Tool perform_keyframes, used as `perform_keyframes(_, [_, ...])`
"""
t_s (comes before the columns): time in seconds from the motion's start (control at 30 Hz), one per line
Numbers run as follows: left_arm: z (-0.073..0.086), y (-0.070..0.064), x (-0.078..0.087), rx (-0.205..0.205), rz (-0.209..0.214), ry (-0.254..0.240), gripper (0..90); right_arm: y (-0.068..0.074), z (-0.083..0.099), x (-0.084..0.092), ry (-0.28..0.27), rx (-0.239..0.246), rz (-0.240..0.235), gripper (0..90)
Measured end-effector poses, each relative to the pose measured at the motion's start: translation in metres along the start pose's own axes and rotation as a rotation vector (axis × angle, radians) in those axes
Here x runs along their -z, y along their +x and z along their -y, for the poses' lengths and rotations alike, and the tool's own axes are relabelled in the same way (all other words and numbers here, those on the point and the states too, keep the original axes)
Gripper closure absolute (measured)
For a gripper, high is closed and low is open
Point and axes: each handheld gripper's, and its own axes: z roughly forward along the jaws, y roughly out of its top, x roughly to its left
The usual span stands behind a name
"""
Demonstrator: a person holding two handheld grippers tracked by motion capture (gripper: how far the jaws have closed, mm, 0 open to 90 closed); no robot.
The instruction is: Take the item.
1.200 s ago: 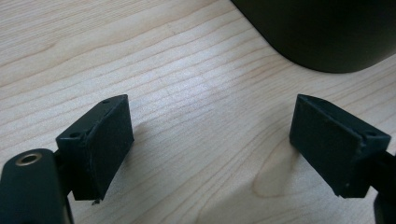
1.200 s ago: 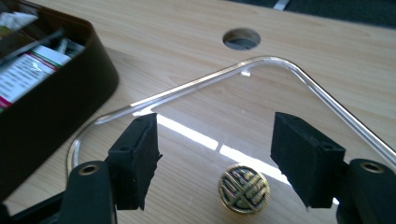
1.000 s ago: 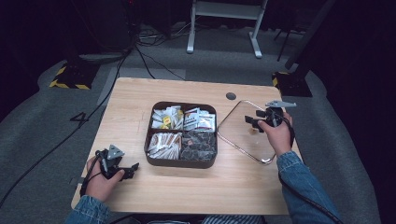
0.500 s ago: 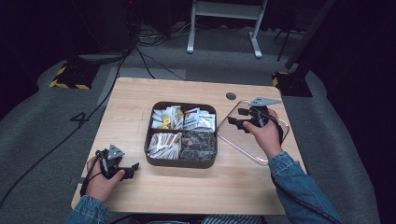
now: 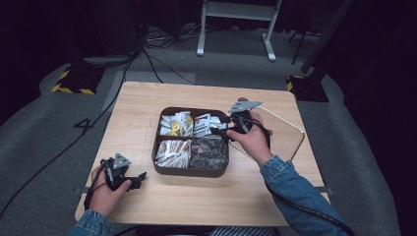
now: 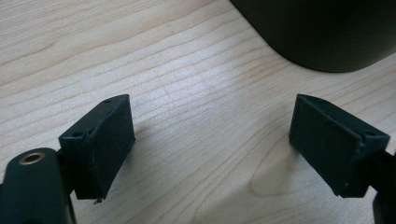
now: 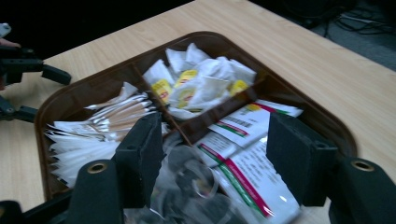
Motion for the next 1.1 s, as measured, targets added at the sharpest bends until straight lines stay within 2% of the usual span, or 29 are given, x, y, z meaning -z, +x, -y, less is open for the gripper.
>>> perform_keyframes(0.27, [0.0, 0.0, 0.0, 0.002, 0.001, -0.002, 14.4, 0.016, -0.01, -0.026, 0.037, 0.011, -0.059, 38.3])
perform_keyframes(0.37, [-0.001, 0.0, -0.001, 0.002, 0.004, 0.0, 13.9, 0.021, -0.015, -0.037, 0.06, -0.015, -0.102, 38.6])
perform_keyframes(0.43, [-0.002, 0.0, -0.002, 0.002, 0.003, 0.002, 12.7, 0.024, -0.017, -0.045, 0.066, -0.022, -0.114, 39.1])
perform_keyframes(0.73, [-0.003, -0.001, -0.003, 0.001, 0.004, 0.006, 11.1, 0.036, -0.019, -0.076, 0.101, -0.008, -0.121, 39.5])
perform_keyframes(0.9, [-0.003, -0.001, -0.003, 0.001, 0.004, 0.006, 11.1, 0.038, -0.017, -0.094, 0.123, -0.031, -0.147, 40.5])
perform_keyframes(0.97, [-0.003, -0.001, -0.003, 0.001, 0.004, 0.006, 11.1, 0.04, -0.017, -0.104, 0.141, -0.023, -0.148, 41.5])
perform_keyframes(1.1, [-0.003, -0.001, -0.003, 0.001, 0.004, 0.006, 11.1, 0.045, -0.016, -0.114, 0.152, -0.016, -0.161, 43.2])
